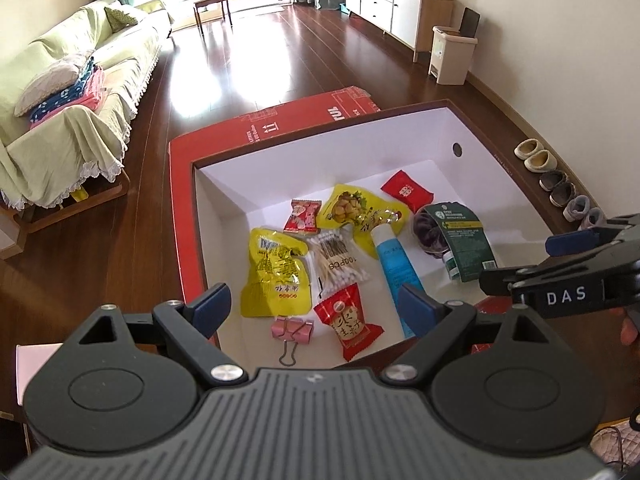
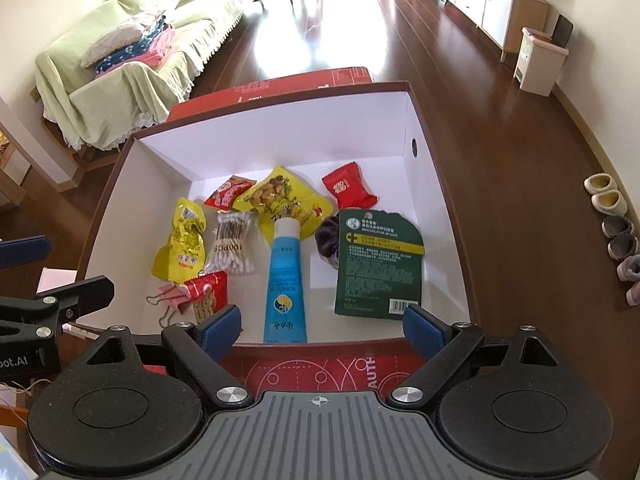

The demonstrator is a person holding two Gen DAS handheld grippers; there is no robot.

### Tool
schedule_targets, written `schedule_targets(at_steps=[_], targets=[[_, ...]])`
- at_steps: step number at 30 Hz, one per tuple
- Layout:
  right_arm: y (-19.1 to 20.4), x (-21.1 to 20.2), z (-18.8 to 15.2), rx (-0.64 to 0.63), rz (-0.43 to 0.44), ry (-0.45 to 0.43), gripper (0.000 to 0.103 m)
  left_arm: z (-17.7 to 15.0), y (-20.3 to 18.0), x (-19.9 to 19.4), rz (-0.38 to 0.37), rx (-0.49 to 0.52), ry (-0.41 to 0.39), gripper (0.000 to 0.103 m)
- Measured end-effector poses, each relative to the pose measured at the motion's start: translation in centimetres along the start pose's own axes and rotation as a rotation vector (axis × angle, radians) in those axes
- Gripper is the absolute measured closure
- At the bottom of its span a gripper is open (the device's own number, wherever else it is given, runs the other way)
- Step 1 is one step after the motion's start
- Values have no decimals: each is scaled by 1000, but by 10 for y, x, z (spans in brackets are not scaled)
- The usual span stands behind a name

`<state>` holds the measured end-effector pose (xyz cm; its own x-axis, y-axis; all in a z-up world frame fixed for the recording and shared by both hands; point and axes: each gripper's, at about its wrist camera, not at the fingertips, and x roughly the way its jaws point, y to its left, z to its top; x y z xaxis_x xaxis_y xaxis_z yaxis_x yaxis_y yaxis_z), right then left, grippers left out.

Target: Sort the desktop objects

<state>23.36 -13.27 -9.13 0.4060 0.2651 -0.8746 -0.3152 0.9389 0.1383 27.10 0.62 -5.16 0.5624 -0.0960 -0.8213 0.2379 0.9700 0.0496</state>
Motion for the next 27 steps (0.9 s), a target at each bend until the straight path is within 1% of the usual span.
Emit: schedule_targets(at_steps=[9, 27], targets=[[-2, -3, -8, 24, 16, -13, 12, -7, 0, 1, 1, -2, -3, 15], [-2, -9, -20, 46, 22, -9, 12, -16, -6, -3, 7, 19, -8, 15]])
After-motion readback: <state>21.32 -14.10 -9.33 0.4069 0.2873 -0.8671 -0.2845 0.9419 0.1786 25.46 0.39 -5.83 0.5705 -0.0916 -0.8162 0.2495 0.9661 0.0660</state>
